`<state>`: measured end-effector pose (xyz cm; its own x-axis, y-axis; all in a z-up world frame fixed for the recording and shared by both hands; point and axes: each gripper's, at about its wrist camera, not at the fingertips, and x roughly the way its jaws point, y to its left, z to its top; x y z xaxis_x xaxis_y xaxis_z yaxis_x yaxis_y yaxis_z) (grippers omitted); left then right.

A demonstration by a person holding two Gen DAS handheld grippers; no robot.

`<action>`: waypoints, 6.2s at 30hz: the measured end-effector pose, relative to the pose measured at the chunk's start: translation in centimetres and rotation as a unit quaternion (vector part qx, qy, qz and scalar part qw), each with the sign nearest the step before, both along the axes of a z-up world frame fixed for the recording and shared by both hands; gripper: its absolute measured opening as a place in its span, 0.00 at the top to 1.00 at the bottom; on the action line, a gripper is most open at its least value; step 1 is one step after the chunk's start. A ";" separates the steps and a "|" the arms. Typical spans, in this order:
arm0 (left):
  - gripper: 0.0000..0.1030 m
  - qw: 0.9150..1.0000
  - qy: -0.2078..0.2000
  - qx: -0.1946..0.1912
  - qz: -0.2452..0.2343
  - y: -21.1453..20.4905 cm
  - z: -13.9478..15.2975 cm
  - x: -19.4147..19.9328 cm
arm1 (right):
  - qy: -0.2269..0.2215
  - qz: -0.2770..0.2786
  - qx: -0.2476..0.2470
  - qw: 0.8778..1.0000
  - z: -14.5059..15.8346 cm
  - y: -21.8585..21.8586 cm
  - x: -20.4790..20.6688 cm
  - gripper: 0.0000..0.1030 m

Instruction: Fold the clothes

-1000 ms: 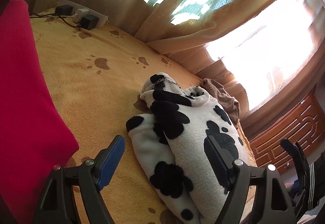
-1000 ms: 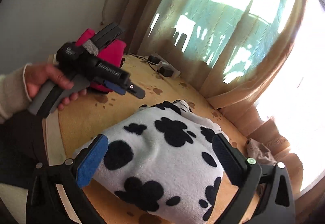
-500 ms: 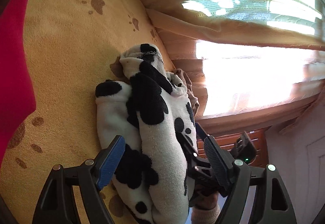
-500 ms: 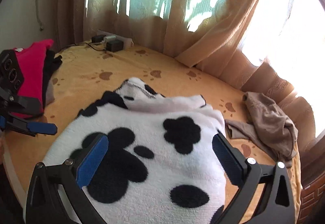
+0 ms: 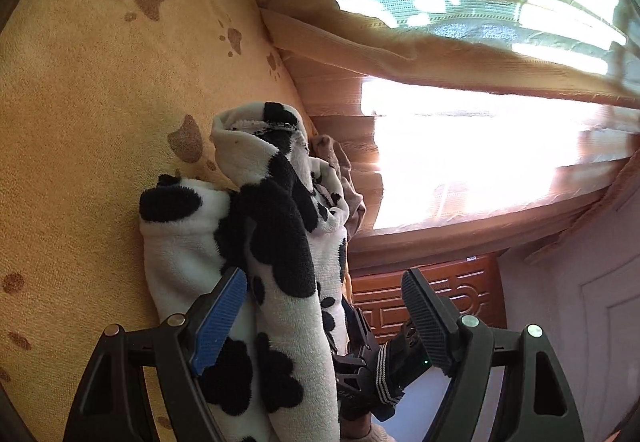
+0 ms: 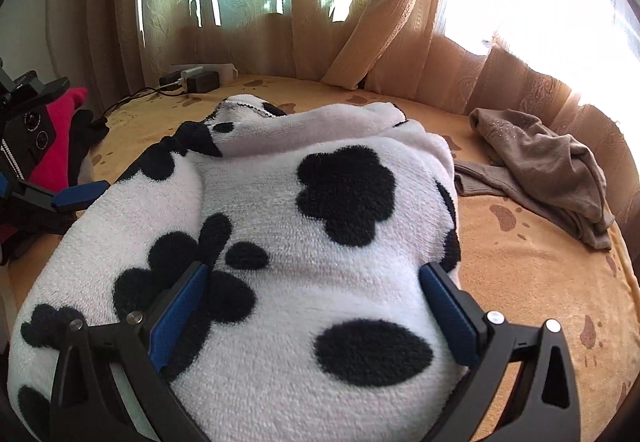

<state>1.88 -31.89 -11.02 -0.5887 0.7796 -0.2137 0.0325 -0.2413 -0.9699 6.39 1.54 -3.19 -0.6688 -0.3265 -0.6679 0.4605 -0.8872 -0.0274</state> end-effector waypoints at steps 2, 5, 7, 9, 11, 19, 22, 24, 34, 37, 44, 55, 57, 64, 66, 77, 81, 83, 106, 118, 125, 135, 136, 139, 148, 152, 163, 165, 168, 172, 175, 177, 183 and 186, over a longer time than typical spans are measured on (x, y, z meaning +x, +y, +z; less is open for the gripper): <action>0.21 1.000 -0.005 0.022 -0.006 0.2 -0.8 -0.6 | 0.003 -0.001 -0.003 1.000 0.0 0.0 0.1 0.01; 0.21 0.998 0.008 0.068 -0.008 0.5 -1.7 -1.6 | 0.006 0.000 -0.009 1.000 -0.1 0.2 0.3 0.01; 0.21 0.995 0.019 0.097 -0.006 0.6 -2.2 -2.3 | 0.007 -0.001 -0.013 1.000 -0.1 0.2 0.3 0.01; 0.21 0.994 0.018 0.110 -0.006 0.7 -2.8 -2.7 | 0.009 -0.001 -0.015 1.000 -0.1 0.3 0.4 0.01; 0.21 0.993 0.011 0.119 -0.009 1.1 -3.3 -3.3 | 0.009 -0.002 -0.019 1.000 -0.2 0.4 0.4 0.01; 0.21 0.986 0.031 0.164 -0.007 1.4 -4.3 -3.4 | 0.012 0.000 -0.028 1.000 -0.3 0.6 0.5 0.01; 0.21 0.984 0.057 0.169 -0.018 2.0 -3.6 -3.5 | 0.011 0.000 -0.032 0.999 -0.3 0.7 0.5 0.01; 0.21 0.983 0.074 0.167 -0.029 2.6 -2.8 -3.7 | 0.011 0.000 -0.035 0.999 -0.3 0.7 0.5 0.01; 0.21 0.983 0.134 0.108 -0.065 3.9 1.1 -4.5 | 0.010 0.000 -0.044 0.999 -0.2 1.1 0.4 0.00; 0.21 0.980 0.136 0.130 -0.063 4.4 0.8 -5.1 | 0.010 -0.001 -0.045 0.999 -0.1 1.2 0.3 0.00; 0.21 0.977 0.152 0.120 -0.089 6.4 2.7 -5.9 | 0.038 -0.015 -0.072 0.997 2.3 3.2 1.3 0.00; 0.21 0.974 0.162 0.115 -0.108 8.6 4.3 -6.0 | 0.076 0.006 -0.111 0.991 7.9 4.1 2.9 0.10; 0.21 0.974 0.161 0.113 -0.109 9.0 4.8 -6.1 | 0.073 0.020 -0.111 0.991 8.5 3.3 2.8 0.28; 0.21 0.978 0.152 0.102 -0.100 8.7 5.6 -6.3 | 0.026 0.045 -0.134 0.990 7.6 1.9 1.1 0.41; 0.21 0.977 0.152 0.107 -0.102 8.7 5.5 -6.3 | 0.016 0.050 -0.149 0.988 7.7 2.0 1.0 0.41; 0.21 0.973 0.154 0.109 -0.129 10.0 6.2 -5.9 | -0.022 0.052 -0.191 0.980 6.5 2.8 0.4 0.64; 0.21 0.975 0.143 0.118 -0.125 9.5 5.5 -5.6 | -0.019 0.057 -0.197 0.979 5.9 3.7 1.1 0.75; 0.21 0.978 0.138 0.114 -0.107 8.2 4.6 -4.8 | -0.021 0.055 -0.207 0.977 5.8 4.4 1.3 0.76; 0.26 0.941 0.158 -0.176 -0.241 13.2 7.6 -5.8 | -0.015 0.073 -0.235 0.969 5.1 6.4 2.8 0.67; 0.81 0.970 0.131 -0.129 -0.159 10.2 5.8 -5.9 | 0.020 0.070 -0.212 0.975 4.7 6.6 3.8 0.00; 0.82 0.977 0.158 -0.138 -0.044 6.3 6.4 -1.5 | 0.006 0.062 -0.188 0.980 3.5 6.1 3.0 0.00; 0.82 0.979 0.075 -0.171 0.077 0.4 2.1 2.9 | -0.001 0.082 -0.016 0.997 -0.3 1.1 2.4 0.00; 0.82 0.982 0.064 -0.164 0.071 0.4 1.2 2.5 | -0.003 0.081 -0.011 0.997 -0.4 1.1 2.4 0.00; 0.82 0.987 0.054 -0.138 0.057 0.2 -0.4 1.6 | -0.009 0.077 -0.012 0.997 -0.6 1.4 2.5 0.00; 0.82 0.973 0.054 -0.220 0.048 1.5 1.4 0.1 | -0.028 0.066 -0.014 0.997 -1.2 2.2 2.8 0.00; 0.79 0.978 0.004 -0.204 0.046 0.3 -1.8 -0.2 | -0.033 0.062 -0.016 0.997 -1.2 2.6 3.0 0.00; 0.79 0.972 0.019 -0.226 0.053 0.5 -1.0 0.1 | 0.088 0.186 -0.055 0.977 5.5 -1.9 8.9 0.00; 0.78 0.974 0.023 -0.221 0.053 0.2 -0.8 0.7 | 0.086 0.204 0.039 0.974 2.7 -4.7 9.8 0.00; 0.72 0.977 0.034 -0.204 0.056 -0.6 -0.2 2.0 | 0.003 0.206 0.081 0.975 -1.8 -5.2 8.9 0.01; 0.70 0.968 0.064 -0.228 0.076 -0.9 2.1 3.5 | -0.011 0.197 0.057 0.979 -1.9 -3.8 9.1 0.01; 0.67 0.964 0.096 -0.230 0.087 -0.9 4.1 4.5 | -0.004 0.199 0.052 0.978 -1.8 -3.8 9.1 0.00; 0.58 0.964 0.108 -0.228 0.089 -0.9 4.9 4.9 | -0.018 0.208 0.031 0.978 -0.7 -3.5 8.6 0.00; 0.58 0.966 0.105 -0.206 0.112 -1.8 5.2 5.1 | 0.054 0.154 -0.039 0.986 7.5 -2.5 4.9 0.00; 0.58 0.967 0.101 -0.200 0.119 -2.1 5.1 5.2 | 0.080 0.114 -0.006 0.990 8.2 -5.1 1.5 0.00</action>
<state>7.10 -33.96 -5.90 -0.8032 0.4949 -0.3316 -0.0475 -0.6081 -0.7925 7.90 -3.54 5.04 -0.6734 -0.4886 -0.5548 0.6399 -0.7611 -0.1063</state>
